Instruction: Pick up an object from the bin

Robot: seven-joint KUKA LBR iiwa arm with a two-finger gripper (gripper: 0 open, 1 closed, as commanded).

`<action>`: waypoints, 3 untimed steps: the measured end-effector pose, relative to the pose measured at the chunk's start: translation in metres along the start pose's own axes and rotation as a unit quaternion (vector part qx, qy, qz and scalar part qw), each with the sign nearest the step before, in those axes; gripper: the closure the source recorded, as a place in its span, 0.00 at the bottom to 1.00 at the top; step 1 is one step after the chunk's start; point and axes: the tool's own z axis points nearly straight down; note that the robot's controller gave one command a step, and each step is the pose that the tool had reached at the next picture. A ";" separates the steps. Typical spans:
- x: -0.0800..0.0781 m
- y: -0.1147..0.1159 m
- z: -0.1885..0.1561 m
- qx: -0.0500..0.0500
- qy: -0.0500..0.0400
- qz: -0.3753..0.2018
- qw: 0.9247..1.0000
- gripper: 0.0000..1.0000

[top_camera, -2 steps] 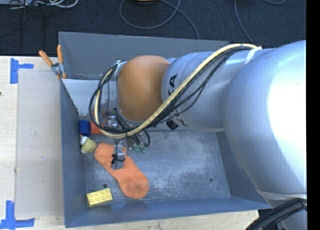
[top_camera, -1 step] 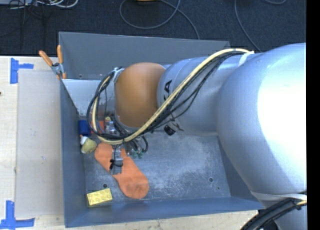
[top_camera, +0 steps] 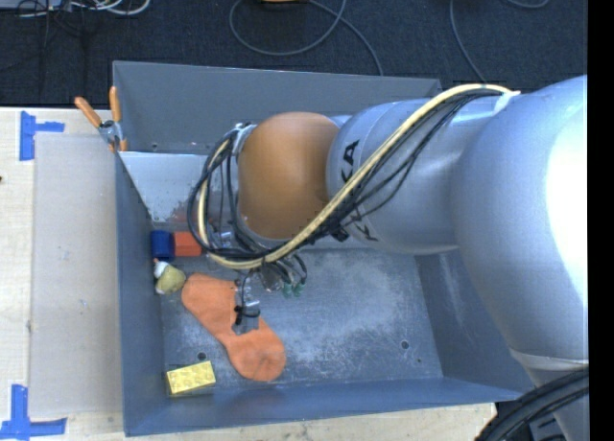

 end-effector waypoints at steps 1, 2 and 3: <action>-0.009 -0.015 -0.007 0.000 -0.011 -0.050 0.999 0.00; 0.001 -0.016 0.028 0.000 -0.002 -0.063 0.998 0.00; -0.003 0.013 0.051 0.001 -0.010 -0.161 0.987 1.00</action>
Offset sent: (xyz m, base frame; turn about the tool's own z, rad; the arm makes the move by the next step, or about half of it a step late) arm -0.0035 -0.0184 -0.0512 -0.2280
